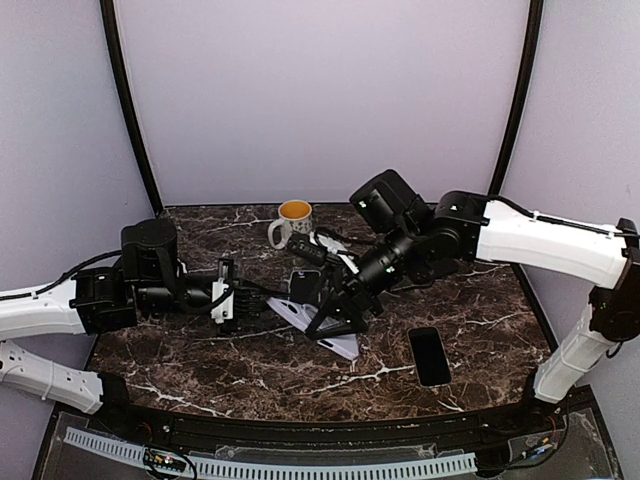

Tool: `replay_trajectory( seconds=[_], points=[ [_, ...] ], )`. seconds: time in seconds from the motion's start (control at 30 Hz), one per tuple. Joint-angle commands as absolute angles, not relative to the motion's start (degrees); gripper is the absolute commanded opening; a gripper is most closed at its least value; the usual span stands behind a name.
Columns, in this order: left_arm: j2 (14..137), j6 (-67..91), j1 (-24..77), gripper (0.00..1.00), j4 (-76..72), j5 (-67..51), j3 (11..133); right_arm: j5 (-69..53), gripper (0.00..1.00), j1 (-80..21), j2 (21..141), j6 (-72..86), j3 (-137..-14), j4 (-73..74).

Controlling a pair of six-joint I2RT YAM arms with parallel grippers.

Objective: Put the phone into the phone case
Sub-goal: Pass from the right arm to the left, then pass from the left arm to the right

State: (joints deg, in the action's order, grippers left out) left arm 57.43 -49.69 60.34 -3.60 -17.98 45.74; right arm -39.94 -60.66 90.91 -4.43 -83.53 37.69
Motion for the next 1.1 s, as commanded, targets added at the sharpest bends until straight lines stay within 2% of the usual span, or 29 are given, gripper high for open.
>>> replay_trajectory(
  seconds=[0.0, 0.17, 0.3, 0.47, 0.57, 0.7, 0.73, 0.9, 1.0, 1.03, 1.07],
  points=[
    [55.27, -38.60, 60.56, 0.00, 0.66, -14.01, 49.39, -28.56, 0.97, -60.72, 87.02, -4.23, -82.22, 35.02],
    [58.53, -25.42, 60.58, 0.00, 15.93, -1.39, 55.62, -12.04, 0.98, -60.29, 79.38, -0.02, -77.95, 29.38],
    [62.33, -17.60, 60.56, 0.00, 25.55, -2.33, 61.28, -9.49, 0.98, -61.84, 78.78, 0.00, -75.18, 24.38],
    [64.27, -13.64, 60.56, 0.00, 30.29, -5.94, 65.41, -9.31, 0.85, -64.06, 83.06, 0.00, -75.66, 20.40],
    [63.87, -13.32, 60.56, 0.00, 30.92, -7.14, 65.99, -9.08, 0.73, -64.16, 85.32, 0.00, -76.85, 19.34],
    [63.33, -12.74, 60.56, 0.00, 30.42, -6.97, 65.83, -12.61, 0.62, -64.30, 87.73, 0.00, -78.34, 19.35],
    [63.35, -12.70, 60.56, 0.00, 30.24, -7.06, 65.74, -13.19, 0.56, -64.38, 87.98, 0.00, -78.39, 19.29],
    [65.21, -11.75, 60.56, 0.00, 31.65, -6.78, 66.57, -13.85, 0.03, -64.42, 87.63, 4.30, -76.74, 16.57],
    [65.47, -9.81, 60.49, 0.00, 31.89, -4.85, 66.48, -11.36, 0.00, -64.15, 86.89, 7.53, -76.27, 16.81],
    [65.52, -9.43, 60.48, 0.03, 31.59, -3.52, 66.33, -10.98, 0.00, -63.91, 86.64, 8.99, -76.21, 17.32],
    [65.60, -8.53, 60.43, 0.21, 31.40, -2.77, 65.93, -10.91, 0.00, -63.43, 86.51, 10.65, -76.02, 17.73]
  ],
)
